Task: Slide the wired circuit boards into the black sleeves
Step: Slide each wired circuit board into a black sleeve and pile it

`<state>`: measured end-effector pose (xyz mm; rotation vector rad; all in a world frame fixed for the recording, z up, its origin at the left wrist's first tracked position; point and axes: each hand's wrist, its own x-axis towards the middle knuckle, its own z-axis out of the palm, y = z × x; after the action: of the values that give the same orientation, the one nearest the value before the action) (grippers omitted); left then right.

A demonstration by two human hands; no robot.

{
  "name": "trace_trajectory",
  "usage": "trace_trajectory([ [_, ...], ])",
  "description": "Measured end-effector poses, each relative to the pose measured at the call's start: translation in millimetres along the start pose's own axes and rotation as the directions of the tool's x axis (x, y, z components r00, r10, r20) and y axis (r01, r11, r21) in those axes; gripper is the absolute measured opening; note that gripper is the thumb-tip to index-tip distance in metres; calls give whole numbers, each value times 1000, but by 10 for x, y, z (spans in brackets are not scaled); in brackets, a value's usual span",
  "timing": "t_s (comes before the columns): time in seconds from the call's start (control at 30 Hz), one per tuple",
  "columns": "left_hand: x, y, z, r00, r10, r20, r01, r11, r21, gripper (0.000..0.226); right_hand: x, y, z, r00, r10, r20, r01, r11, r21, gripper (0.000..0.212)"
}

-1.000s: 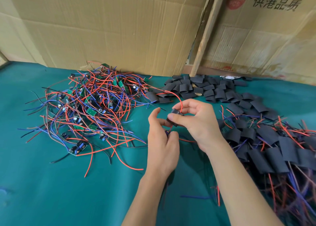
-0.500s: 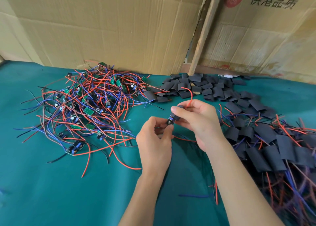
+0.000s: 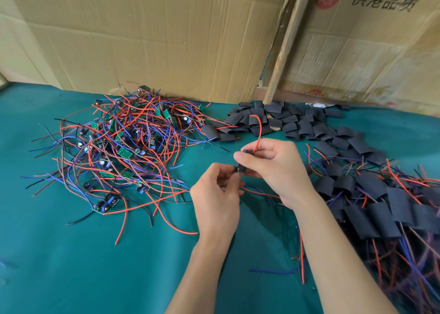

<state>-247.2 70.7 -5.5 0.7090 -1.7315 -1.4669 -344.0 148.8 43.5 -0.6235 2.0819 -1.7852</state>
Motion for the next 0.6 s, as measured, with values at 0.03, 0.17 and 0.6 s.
trace_trajectory([
  [0.03, 0, 4, 1, 1000, -13, -14, 12, 1000, -11, 16, -5, -3, 5, 1000, 12, 18, -12, 1000, -4, 11],
  [0.17, -3, 16, -11, 998, -22, -59, 21, 1000, -12, 21, -44, -37, 0, 988, 82, 131, -85, 996, 16, 16],
  [0.6, -32, -20, 58, 989, 98, 115, -105, 993, 54, 7, -422, -610, -1229, 968, 176, -177, -234, 888, -396, 61],
])
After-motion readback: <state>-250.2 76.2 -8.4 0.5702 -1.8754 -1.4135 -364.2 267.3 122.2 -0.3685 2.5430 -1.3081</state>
